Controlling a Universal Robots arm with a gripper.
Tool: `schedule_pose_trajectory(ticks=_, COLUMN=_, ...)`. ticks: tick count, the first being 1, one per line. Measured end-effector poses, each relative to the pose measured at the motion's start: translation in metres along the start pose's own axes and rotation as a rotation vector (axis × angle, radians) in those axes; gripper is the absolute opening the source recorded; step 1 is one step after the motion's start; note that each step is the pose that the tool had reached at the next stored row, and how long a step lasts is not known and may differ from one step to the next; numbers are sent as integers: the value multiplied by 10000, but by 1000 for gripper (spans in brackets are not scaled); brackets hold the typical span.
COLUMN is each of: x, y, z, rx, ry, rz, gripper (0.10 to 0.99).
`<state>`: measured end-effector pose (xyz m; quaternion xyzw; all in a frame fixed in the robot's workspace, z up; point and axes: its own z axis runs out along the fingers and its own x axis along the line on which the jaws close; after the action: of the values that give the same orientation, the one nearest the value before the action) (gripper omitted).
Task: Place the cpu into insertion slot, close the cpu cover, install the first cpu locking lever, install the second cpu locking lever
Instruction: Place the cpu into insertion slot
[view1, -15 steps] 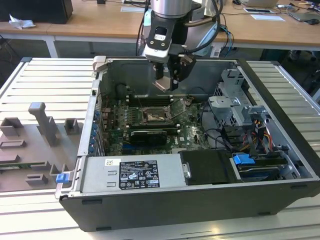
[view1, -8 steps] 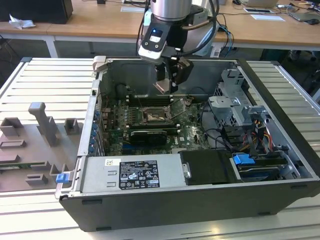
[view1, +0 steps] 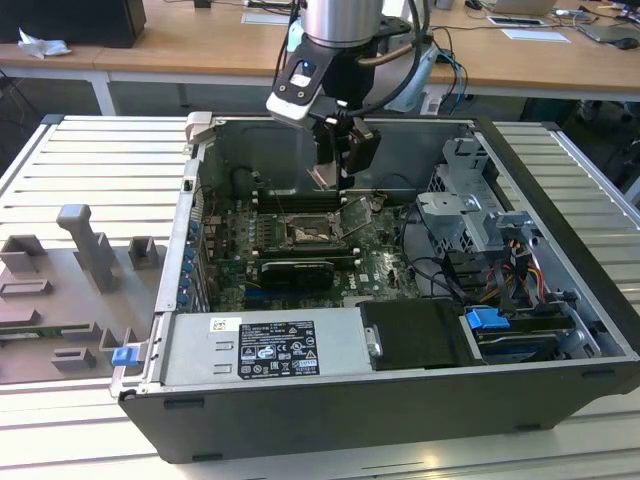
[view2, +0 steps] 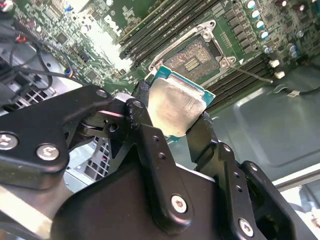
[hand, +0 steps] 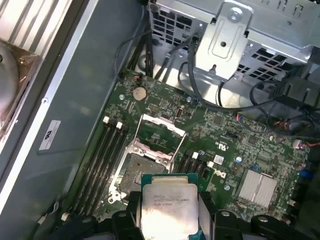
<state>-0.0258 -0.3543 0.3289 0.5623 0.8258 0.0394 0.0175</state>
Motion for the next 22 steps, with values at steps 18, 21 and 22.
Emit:
schedule_pose_trajectory(ticks=18, x=-1, y=-10, z=116, rx=80, ry=21, rz=124, gripper=541)
schedule_pose_trajectory(ticks=21, x=-2, y=-11, z=126, rx=81, ry=18, rz=158, gripper=541)
schedule_pose_trajectory(ticks=22, x=-2, y=-11, z=130, rx=80, ry=16, rz=180, gripper=541)
